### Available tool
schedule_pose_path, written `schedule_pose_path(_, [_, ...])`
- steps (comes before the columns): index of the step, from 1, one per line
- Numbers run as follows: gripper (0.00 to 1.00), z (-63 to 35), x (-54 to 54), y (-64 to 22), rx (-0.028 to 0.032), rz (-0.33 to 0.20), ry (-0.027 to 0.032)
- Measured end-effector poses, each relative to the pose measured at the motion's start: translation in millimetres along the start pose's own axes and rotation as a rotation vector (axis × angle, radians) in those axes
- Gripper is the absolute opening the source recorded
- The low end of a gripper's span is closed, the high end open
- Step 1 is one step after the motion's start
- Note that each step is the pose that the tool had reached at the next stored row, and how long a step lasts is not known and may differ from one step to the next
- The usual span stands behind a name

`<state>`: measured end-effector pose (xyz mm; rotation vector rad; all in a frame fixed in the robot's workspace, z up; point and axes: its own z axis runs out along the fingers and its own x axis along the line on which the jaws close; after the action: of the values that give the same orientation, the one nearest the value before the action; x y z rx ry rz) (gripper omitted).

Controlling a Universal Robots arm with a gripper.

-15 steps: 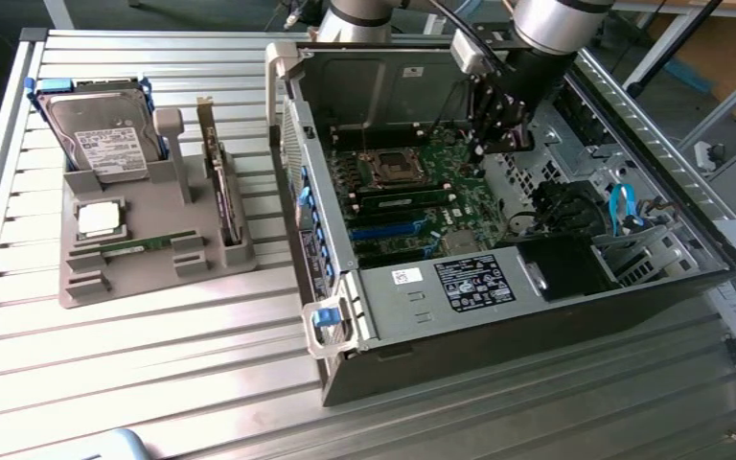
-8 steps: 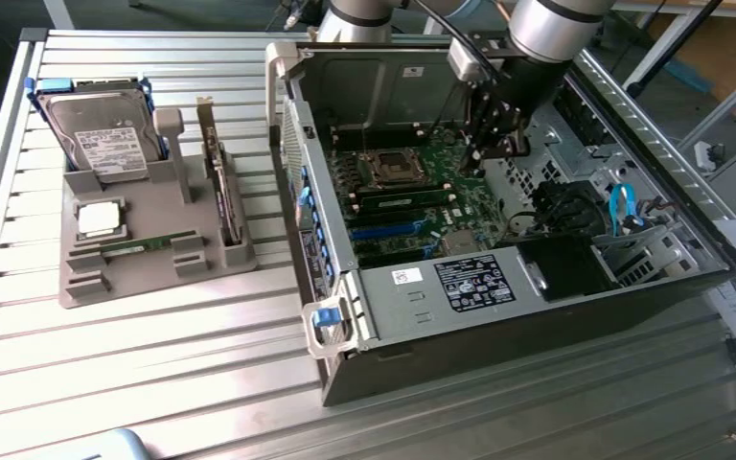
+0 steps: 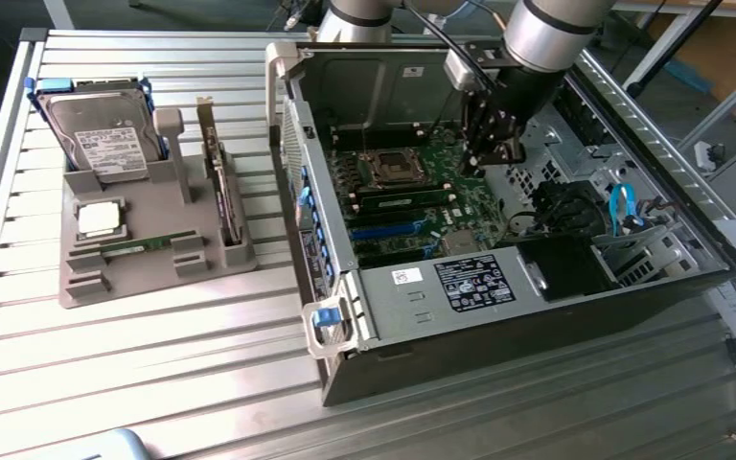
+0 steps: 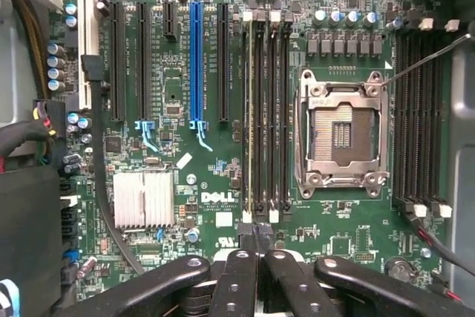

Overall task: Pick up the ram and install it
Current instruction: 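Press down the ram until it locks into place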

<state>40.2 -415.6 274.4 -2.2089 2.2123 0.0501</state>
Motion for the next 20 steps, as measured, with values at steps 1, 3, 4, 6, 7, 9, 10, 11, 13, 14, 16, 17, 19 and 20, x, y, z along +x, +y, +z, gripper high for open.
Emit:
schedule_pose_path(1, [0.1,1.3,0.0,0.0,0.0,0.0,0.0])
schedule_pose_path(3, [0.1,3.9,0.1,-0.1,0.0,0.0,0.0])
schedule_pose_path(4, [0.1,5.2,0.2,-0.1,0.0,0.0,-0.0001])
schedule_pose_path(6, [0.1,7.9,0.3,-0.1,0.0,0.0,0.0])
schedule_pose_path(7, [0.1,9.5,0.3,-0.1,0.0,0.0,-0.0001])
schedule_pose_path(9, [0.1,11.8,0.4,-0.2,0.0,0.0,-0.0001])
schedule_pose_path(10, [0.1,13.0,0.4,-0.2,0.0,0.0,-0.0001])
schedule_pose_path(11, [0.1,14.3,0.5,-0.2,0.0,0.0,0.0])
schedule_pose_path(13, [0.1,16.6,0.5,-0.2,0.0,0.0,0.0001])
schedule_pose_path(14, [0.1,17.9,0.6,-0.2,-0.0001,0.0,0.0001])
schedule_pose_path(16, [0.1,21.1,0.7,-0.3,0.0,0.0,-0.0001])
schedule_pose_path(17, [0.1,22.7,0.7,-0.3,0.0,0.0,0.0])
schedule_pose_path(19, [0.1,24.6,0.8,-0.3,0.0,0.0,0.0])
schedule_pose_path(20, [0.1,24.6,0.8,-0.3,-0.0001,0.0,0.0])
